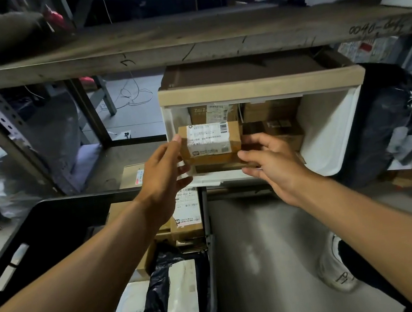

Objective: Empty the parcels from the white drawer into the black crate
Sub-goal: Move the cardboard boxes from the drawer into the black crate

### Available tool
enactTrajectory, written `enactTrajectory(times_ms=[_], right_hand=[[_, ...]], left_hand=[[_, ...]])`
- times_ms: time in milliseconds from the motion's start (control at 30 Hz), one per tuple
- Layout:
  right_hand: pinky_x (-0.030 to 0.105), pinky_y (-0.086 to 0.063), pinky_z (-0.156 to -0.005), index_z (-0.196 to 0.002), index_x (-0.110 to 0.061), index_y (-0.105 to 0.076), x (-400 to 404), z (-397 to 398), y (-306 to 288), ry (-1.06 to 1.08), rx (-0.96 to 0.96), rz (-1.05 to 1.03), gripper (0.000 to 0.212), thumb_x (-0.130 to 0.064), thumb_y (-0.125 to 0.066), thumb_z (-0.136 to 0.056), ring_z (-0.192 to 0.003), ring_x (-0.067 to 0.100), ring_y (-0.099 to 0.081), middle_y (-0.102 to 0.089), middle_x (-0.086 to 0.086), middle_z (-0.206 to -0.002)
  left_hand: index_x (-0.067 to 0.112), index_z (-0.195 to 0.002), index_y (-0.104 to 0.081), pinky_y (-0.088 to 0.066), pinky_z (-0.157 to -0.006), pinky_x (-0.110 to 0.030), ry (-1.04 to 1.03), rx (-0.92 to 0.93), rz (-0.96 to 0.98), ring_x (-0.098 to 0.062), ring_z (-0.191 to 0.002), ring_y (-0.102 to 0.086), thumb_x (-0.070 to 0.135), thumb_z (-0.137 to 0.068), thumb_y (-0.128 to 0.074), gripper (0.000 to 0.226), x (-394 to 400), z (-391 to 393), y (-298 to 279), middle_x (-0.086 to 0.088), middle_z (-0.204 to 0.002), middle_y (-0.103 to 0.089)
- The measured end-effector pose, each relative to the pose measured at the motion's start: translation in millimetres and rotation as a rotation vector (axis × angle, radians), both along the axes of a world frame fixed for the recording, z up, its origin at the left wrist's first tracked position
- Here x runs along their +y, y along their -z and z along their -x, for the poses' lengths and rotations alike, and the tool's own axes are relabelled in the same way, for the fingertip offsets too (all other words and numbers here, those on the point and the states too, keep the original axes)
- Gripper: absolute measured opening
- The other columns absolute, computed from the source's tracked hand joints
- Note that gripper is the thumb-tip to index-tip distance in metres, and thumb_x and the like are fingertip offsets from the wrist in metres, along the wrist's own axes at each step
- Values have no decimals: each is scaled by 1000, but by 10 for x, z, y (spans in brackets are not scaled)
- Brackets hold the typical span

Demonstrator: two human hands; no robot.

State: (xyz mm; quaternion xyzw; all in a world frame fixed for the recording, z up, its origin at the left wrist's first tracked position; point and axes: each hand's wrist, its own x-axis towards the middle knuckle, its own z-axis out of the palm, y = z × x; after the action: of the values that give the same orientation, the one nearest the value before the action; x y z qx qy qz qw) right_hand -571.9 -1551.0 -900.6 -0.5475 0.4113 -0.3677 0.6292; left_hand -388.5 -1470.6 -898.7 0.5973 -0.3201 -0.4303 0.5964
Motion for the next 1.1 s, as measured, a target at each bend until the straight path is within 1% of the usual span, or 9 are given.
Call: enactTrajectory(times_ms=[100, 267, 367, 467, 667, 800, 900, 1000, 1100], right_hand=[[39, -57, -90, -103, -21, -68, -41, 8, 79, 31, 24, 21, 10, -17, -70, -93, -106, 14, -69, -74, -6, -103], [43, -57, -95, -89, -12, -63, -92, -6, 130, 81, 47, 22, 21, -31, -71, -92, -108, 24, -68, -73, 12, -111], [35, -60, -83, -81, -16, -60, -98, -39, 146, 125, 3, 17, 20, -28, -71, -93, -102, 26, -69, -71, 20, -112], [28, -61, -76, -84, -18, -62, -96, -68, 163, 152, -1, 37, 18, -30, -69, -95, -106, 25, -68, -71, 14, -109], [33, -56, -76, -91, -20, -63, -136, -43, 144, 130, -11, 19, 30, 3, -45, -98, -97, 22, -62, -66, 4, -103], [29, -57, -72, -98, -25, -61, -157, -15, 174, 101, 41, 21, 39, 11, -48, -89, -105, 24, -61, -64, 2, -112], [32, -58, -75, -105, -30, -61, -164, 2, 198, 70, 31, -3, 37, 4, -56, -90, -108, 25, -63, -66, 2, -115], [34, -57, -79, -112, -32, -59, -173, 25, 200, 43, 19, -15, 28, -11, -65, -94, -97, 18, -64, -68, 1, -112], [37, -58, -84, -108, -26, -61, -187, 26, 196, 71, 33, -19, 17, -26, -70, -94, -95, 16, -65, -70, 0, -111]], left_hand=[[21, -124, -61, -48, -91, -36, -7, -34, 1, -19, -111, -62, 51, -101, -42, 42, -19, 38, 27, 0, -118, -69], [11, -111, -55, -51, -95, -40, -69, -49, 17, -22, -112, -64, 37, -95, -63, 32, -67, 111, 86, -6, -117, -67], [13, -98, -52, -56, -83, -36, -125, -33, 53, -27, -105, -67, 25, -93, -68, 21, -107, 137, 103, -11, -111, -68], [17, -98, -51, -55, -69, -32, -140, -73, 71, -27, -101, -68, 29, -94, -66, 19, -127, 148, 121, -8, -114, -66], [19, -113, -62, -56, -67, -32, -176, -26, 20, -29, -95, -69, 42, -102, -50, 28, -145, 156, 128, -9, -113, -64], [15, -111, -68, -52, -72, -32, -141, -3, 11, -23, -87, -63, 47, -104, -42, 42, -157, 152, 133, -12, -106, -67], [17, -110, -68, -50, -81, -33, -111, -33, 1, -18, -86, -60, 48, -103, -41, 41, -157, 160, 133, -3, -95, -68], [22, -107, -70, -48, -82, -32, -62, -97, 2, -14, -92, -65, 48, -101, -46, 36, -151, 162, 142, 10, -84, -74], [23, -109, -65, -47, -88, -35, -38, -106, -3, -15, -106, -64, 53, -95, -54, 35, -150, 168, 168, 5, -103, -74]])
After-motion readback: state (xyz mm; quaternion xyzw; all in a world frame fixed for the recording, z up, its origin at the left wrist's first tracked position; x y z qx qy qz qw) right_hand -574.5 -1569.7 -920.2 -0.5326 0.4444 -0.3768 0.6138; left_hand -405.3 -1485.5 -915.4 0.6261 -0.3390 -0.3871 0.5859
